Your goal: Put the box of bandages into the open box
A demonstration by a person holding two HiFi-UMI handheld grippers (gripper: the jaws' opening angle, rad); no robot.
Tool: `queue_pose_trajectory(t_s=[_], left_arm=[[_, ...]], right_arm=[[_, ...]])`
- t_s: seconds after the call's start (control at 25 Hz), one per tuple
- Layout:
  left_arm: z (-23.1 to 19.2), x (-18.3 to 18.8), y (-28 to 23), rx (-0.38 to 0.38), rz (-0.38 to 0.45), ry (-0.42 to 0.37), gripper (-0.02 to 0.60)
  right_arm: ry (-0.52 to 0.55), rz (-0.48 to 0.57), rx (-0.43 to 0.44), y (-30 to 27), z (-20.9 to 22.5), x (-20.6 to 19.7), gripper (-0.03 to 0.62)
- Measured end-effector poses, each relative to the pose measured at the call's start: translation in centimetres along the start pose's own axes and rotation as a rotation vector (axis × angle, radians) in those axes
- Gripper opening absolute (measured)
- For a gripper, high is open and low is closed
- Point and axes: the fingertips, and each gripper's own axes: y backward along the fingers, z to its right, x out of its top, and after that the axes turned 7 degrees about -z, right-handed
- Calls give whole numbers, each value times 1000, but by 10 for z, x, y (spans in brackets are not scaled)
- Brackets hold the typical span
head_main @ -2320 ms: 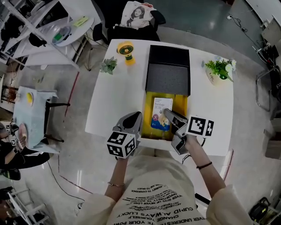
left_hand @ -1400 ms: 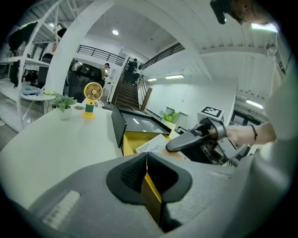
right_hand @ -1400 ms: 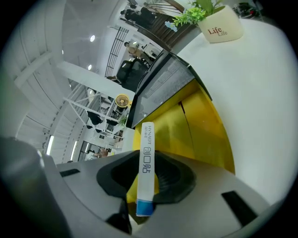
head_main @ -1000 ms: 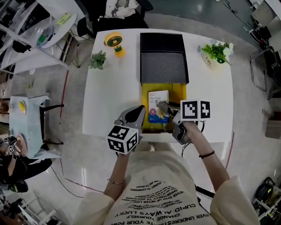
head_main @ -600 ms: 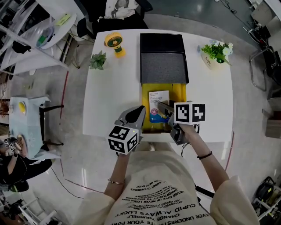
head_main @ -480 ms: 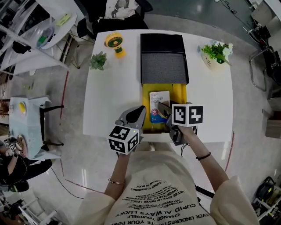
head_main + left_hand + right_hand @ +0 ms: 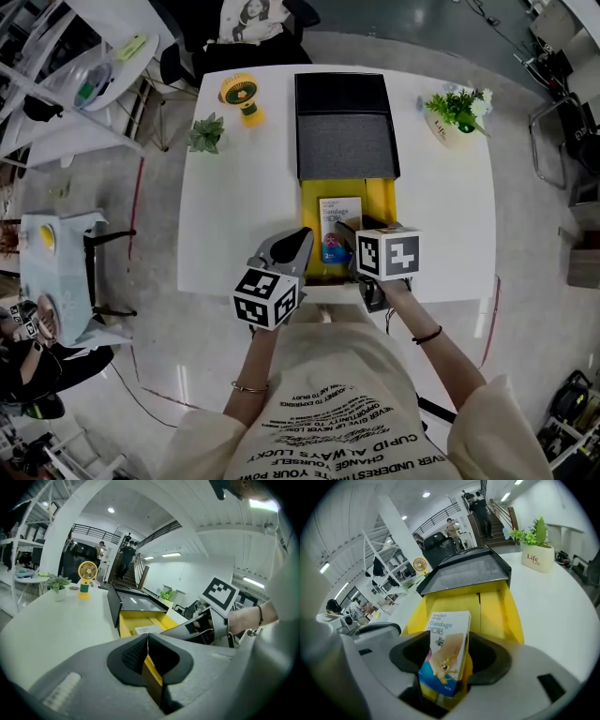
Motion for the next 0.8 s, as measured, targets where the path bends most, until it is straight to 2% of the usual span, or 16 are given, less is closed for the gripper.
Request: queue_pose_trajectory(t_s=[0.28,0.52,0.64,0.8], left_arm=[[7,5,1,-18,6,-37,23],[15,11,9,-16,41,-118,23],[18,18,13,-13,73,-140,22],[24,34,18,-18,118,-180,22]], right_arm=[[24,92,-46,13,3,9,230],[121,200,-57,29,-1,18,72],[181,263,-24,40,-11,24,34],[258,343,23,57,-23,33,14]])
